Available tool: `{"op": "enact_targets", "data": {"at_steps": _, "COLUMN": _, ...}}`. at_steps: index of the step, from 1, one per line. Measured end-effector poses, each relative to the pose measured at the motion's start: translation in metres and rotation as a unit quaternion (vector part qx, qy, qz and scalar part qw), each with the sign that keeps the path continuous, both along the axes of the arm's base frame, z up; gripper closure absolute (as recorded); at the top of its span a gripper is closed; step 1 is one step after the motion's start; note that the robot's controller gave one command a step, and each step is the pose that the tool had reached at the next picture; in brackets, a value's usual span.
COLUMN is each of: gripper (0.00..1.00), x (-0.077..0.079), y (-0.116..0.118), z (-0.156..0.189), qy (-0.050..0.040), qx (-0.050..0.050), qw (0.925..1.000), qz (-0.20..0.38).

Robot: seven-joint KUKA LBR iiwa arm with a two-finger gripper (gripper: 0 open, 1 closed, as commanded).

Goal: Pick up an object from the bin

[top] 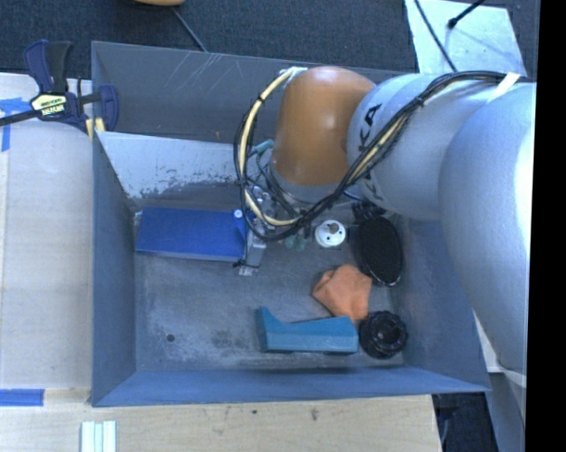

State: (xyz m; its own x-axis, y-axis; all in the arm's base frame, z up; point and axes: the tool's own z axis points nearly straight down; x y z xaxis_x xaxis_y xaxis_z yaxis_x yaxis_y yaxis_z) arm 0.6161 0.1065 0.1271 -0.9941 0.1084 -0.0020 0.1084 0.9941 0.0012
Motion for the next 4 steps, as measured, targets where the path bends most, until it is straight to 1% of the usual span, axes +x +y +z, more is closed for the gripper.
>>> {"op": "enact_targets", "data": {"at_steps": 1, "gripper": 1.0, "x": -0.005, "y": -0.002, "z": 0.05, "qy": 0.0032, "qx": -0.001, "qw": 1.0, "qz": -0.001}}
{"op": "enact_targets", "data": {"at_steps": 2, "gripper": 1.0, "x": -0.005, "y": -0.002, "z": 0.066, "qy": 0.0021, "qx": 0.0, "qw": 1.0, "qz": -0.001}}
{"op": "enact_targets", "data": {"at_steps": 3, "gripper": 1.0, "x": -0.003, "y": 0.004, "z": 0.04, "qy": -0.0058, "qx": 0.002, "qw": 0.999, "qz": 0.043}}
{"op": "enact_targets", "data": {"at_steps": 4, "gripper": 1.0, "x": -0.018, "y": -0.005, "z": 0.053, "qy": 0.0069, "qx": -0.001, "qw": 0.999, "qz": 0.044}}
